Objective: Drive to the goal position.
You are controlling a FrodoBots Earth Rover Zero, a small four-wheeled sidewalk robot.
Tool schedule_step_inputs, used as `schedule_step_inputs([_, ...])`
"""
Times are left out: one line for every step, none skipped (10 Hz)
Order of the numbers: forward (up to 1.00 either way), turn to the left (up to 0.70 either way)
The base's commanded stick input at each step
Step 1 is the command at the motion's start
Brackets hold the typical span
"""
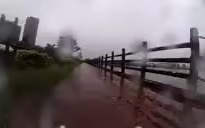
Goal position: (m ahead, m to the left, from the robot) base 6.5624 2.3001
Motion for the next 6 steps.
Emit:
schedule_step_inputs([1.00,0.34])
schedule_step_inputs([1.00,0.12])
schedule_step_inputs([1.00,0.00])
schedule_step_inputs([1.00,0.00])
schedule_step_inputs([1.00,0.00])
schedule_step_inputs([1.00,0.00])
